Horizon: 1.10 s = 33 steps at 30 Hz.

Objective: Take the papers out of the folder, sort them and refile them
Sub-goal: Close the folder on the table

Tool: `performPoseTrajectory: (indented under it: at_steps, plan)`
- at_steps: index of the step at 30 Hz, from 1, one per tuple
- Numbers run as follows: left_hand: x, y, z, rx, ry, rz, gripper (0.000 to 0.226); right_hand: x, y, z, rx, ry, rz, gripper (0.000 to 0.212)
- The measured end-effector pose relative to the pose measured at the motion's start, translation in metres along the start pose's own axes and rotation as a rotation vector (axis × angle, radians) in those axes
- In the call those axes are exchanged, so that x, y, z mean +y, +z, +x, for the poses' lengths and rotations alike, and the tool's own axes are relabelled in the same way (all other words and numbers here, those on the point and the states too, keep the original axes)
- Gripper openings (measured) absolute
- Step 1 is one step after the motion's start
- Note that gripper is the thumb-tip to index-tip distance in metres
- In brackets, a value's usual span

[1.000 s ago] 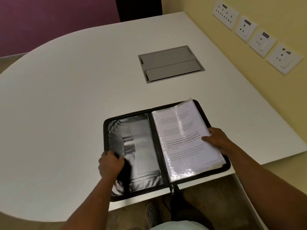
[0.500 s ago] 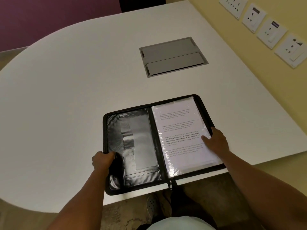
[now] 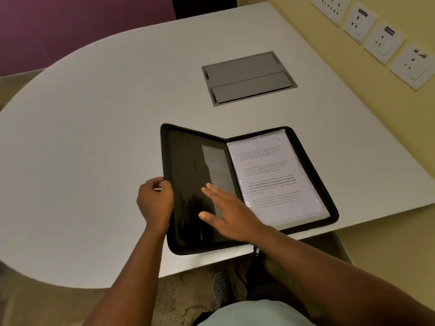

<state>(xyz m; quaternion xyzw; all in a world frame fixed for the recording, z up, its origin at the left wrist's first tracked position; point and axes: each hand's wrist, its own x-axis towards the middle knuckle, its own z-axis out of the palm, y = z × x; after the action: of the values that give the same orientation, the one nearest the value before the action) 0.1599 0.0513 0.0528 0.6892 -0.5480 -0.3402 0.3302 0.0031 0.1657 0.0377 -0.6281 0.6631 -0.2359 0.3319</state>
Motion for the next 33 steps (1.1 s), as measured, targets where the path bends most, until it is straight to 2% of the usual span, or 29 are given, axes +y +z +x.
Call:
performPoseTrajectory:
  at_steps: [5, 7, 10, 13, 17, 20, 23, 25, 30, 33]
  plan:
    - [0.042, 0.004, -0.020, -0.134, 0.251, -0.061, 0.025, -0.045, 0.000, -0.017, 0.017, -0.107, 0.028, 0.079]
    - [0.051, 0.010, -0.025, -0.217, 0.312, -0.098, 0.026, -0.049, -0.005, -0.025, 0.077, -0.069, 0.035, 0.084]
    - [0.063, 0.021, -0.031, -0.375, 0.390, -0.169, 0.029, -0.043, -0.020, -0.041, 0.188, 0.001, 0.068, 0.078]
    - [0.073, 0.036, -0.034, -0.500, 0.552, -0.082, 0.037, -0.035, -0.040, -0.057, 0.310, 0.041, 0.230, 0.066]
    - [0.093, 0.068, -0.038, -0.576, 0.836, 0.077, 0.046, -0.011, -0.063, -0.077, 0.457, 0.133, 0.362, 0.056]
    - [0.108, 0.100, -0.047, -0.667, 0.929, 0.156, 0.044, 0.009, -0.085, -0.089, 0.562, 0.194, 0.390, 0.052]
    - [0.111, 0.135, -0.055, -0.776, 0.918, 0.261, 0.053, 0.037, -0.107, -0.099, 0.638, 0.292, 0.319, 0.052]
    - [0.102, 0.157, -0.059, -0.814, 0.852, 0.362, 0.062, 0.060, -0.120, -0.104, 0.659, 0.351, 0.305, 0.052]
    - [0.058, 0.189, -0.067, -0.768, 0.528, 0.574, 0.080, 0.122, -0.143, -0.107, 0.576, 0.502, 0.251, 0.053]
    - [0.034, 0.197, -0.072, -0.733, 0.290, 0.662, 0.078, 0.159, -0.147, -0.107, 0.527, 0.556, 0.263, 0.055]
